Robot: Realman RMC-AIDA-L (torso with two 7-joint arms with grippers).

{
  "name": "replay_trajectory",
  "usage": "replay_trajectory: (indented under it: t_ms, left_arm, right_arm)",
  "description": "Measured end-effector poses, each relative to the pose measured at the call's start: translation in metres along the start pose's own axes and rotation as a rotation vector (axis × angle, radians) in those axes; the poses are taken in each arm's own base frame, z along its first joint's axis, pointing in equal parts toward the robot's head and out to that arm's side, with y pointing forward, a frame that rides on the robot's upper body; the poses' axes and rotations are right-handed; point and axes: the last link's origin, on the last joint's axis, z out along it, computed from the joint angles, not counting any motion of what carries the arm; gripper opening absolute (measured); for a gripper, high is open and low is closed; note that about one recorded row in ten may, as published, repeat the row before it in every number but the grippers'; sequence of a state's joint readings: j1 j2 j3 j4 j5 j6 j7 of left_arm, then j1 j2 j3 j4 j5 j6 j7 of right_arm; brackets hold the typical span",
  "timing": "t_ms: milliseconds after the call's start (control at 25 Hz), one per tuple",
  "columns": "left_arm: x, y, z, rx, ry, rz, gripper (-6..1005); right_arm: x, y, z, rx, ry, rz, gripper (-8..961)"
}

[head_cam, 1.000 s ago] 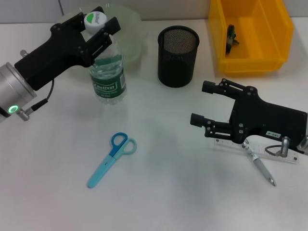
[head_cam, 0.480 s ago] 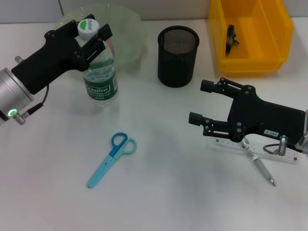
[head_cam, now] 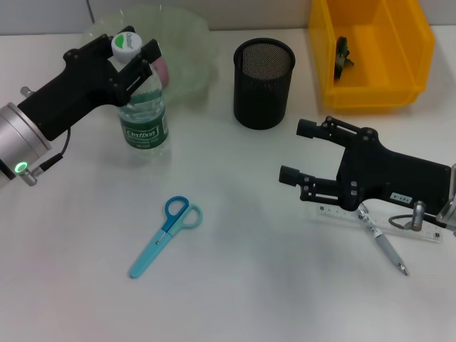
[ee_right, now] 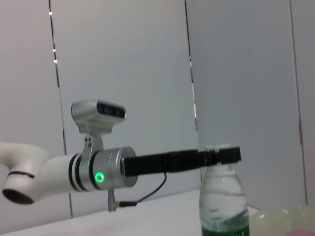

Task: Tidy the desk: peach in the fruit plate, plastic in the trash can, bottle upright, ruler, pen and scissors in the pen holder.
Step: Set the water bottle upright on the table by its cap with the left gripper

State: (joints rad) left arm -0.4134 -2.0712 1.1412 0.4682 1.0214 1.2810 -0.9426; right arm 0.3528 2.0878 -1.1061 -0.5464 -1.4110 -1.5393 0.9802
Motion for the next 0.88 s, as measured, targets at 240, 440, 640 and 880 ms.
replay_trajectory:
  t_ms: [240, 440, 640, 880]
  left_arm:
    - [-0.005, -0.0016, -0.002, 0.02, -0.011, 0.0, 518]
    - [-0.0051, -0.0014, -0.0018, 0.02, -0.01, 0.0, 525]
    - [-0.0069, -0.0011, -0.0019, 0.023, -0.015, -0.001, 533]
    - [-0.0101, -0.0016, -0.0018, 0.031, -0.027, 0.01, 541]
  right_arm:
    - [-0.0016, 0.0, -0.0002, 0.006, -0.018, -0.006, 818]
    - [-0.0012, 0.0002, 0.0007, 0.004, -0.015, -0.007, 818]
    - [-0.0017, -0.0015, -0.0024, 0.029, -0.03, -0.009, 818]
    - [-0.0002, -0.0016, -0.0017, 0.028, -0.028, -0.001, 818]
